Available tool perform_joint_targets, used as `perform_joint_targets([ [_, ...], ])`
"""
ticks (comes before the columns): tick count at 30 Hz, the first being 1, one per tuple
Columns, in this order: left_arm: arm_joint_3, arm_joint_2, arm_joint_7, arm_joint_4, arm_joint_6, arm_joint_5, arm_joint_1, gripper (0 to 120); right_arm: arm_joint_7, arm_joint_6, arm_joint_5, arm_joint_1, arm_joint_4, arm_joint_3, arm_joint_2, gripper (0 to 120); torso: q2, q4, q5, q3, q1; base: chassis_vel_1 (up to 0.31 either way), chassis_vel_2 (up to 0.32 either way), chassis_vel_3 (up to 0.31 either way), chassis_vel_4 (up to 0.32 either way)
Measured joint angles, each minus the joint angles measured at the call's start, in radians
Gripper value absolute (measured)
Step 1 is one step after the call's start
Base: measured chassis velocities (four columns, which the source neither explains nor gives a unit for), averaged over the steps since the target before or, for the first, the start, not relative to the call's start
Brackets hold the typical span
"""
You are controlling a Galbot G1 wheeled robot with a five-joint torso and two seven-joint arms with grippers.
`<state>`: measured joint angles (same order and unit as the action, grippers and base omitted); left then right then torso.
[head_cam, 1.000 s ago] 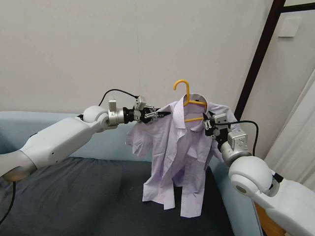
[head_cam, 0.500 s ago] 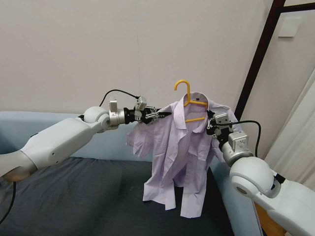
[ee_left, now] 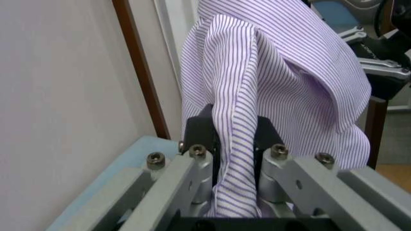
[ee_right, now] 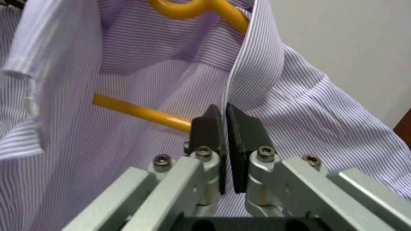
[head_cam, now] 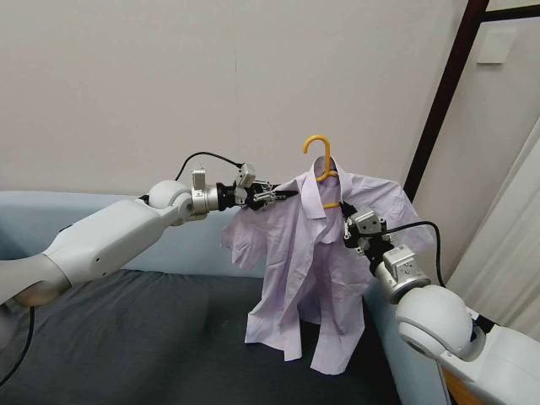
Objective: Pick up the clothes from the sofa and hang them on the clothes hanger.
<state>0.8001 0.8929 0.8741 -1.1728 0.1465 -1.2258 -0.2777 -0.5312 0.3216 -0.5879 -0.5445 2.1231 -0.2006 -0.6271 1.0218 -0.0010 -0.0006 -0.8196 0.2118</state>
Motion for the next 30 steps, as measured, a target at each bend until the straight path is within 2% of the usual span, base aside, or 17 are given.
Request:
perform_joint_targets([
  [3,0.000,-0.004,0.005,0.003,0.003,-0.003,0.000,8,0.000,-0.005,-0.010,-0.009,0.014,0.005,0.010,14,0.000,0.0000,0.0001,0.000,0.000,0.000,0.000,0.000,0.000],
  [7,0.000,-0.008,0.009,0.019,0.023,-0.008,-0.001,8,-0.004,-0.025,-0.022,-0.037,0.062,0.015,0.044,34,0.000,-0.0004,-0.0001,0.000,0.000,0.000,0.000,0.000,0.000],
  [8,0.000,-0.008,0.009,0.019,0.023,-0.008,-0.001,8,-0.004,-0.025,-0.022,-0.037,0.062,0.015,0.044,34,0.000,-0.0004,-0.0001,0.000,0.000,0.000,0.000,0.000,0.000],
  [12,-0.005,-0.022,0.029,0.028,0.036,-0.009,-0.003,8,-0.001,-0.053,-0.041,-0.065,0.130,0.041,0.100,50,0.000,0.0001,0.0000,0.000,0.000,0.000,0.000,0.000,0.000],
  [13,-0.005,-0.022,0.029,0.028,0.036,-0.009,-0.003,8,-0.001,-0.053,-0.041,-0.065,0.130,0.041,0.100,50,0.000,0.0001,0.0000,0.000,0.000,0.000,0.000,0.000,0.000],
  [16,-0.003,-0.024,0.073,0.066,0.071,-0.022,-0.014,8,0.071,-0.095,-0.174,-0.060,0.178,0.129,0.224,64,0.000,-0.0003,0.0001,0.000,0.000,0.000,0.000,0.000,0.000],
  [17,-0.003,-0.024,0.073,0.066,0.071,-0.022,-0.014,8,0.071,-0.095,-0.174,-0.060,0.178,0.129,0.224,64,0.000,-0.0003,0.0001,0.000,0.000,0.000,0.000,0.000,0.000],
  [19,0.001,-0.021,0.111,0.098,0.098,-0.042,-0.016,8,0.222,-0.145,-0.292,-0.037,0.139,0.202,0.314,75,0.000,-0.0004,-0.0002,0.000,0.000,0.000,0.000,0.000,0.000],
  [20,0.001,-0.020,0.124,0.109,0.103,-0.043,-0.016,8,0.280,-0.158,-0.338,-0.025,0.122,0.219,0.338,79,0.000,-0.0004,0.0002,0.000,0.000,0.000,0.000,0.000,0.000],
  [21,0.001,-0.020,0.124,0.109,0.103,-0.043,-0.016,8,0.280,-0.158,-0.338,-0.025,0.122,0.219,0.338,79,0.000,-0.0004,0.0002,0.000,0.000,0.000,0.000,0.000,0.000],
  [24,0.001,-0.021,0.165,0.134,0.117,-0.037,-0.014,8,0.509,-0.204,-0.485,0.022,0.030,0.245,0.412,91,0.000,0.0000,0.0000,0.000,0.000,0.000,0.000,0.000,0.000],
  [26,0.001,-0.035,0.198,0.110,0.121,-0.018,-0.002,8,0.700,-0.203,-0.519,0.066,-0.033,0.229,0.459,99,0.000,0.0000,-0.0001,0.000,0.000,0.000,0.000,0.000,0.000],
  [30,0.001,-0.040,0.226,0.092,0.122,0.006,0.004,8,0.800,-0.180,-0.514,0.088,-0.061,0.218,0.479,100,0.000,0.0000,0.0001,0.000,0.000,0.000,0.000,0.000,0.000],
])
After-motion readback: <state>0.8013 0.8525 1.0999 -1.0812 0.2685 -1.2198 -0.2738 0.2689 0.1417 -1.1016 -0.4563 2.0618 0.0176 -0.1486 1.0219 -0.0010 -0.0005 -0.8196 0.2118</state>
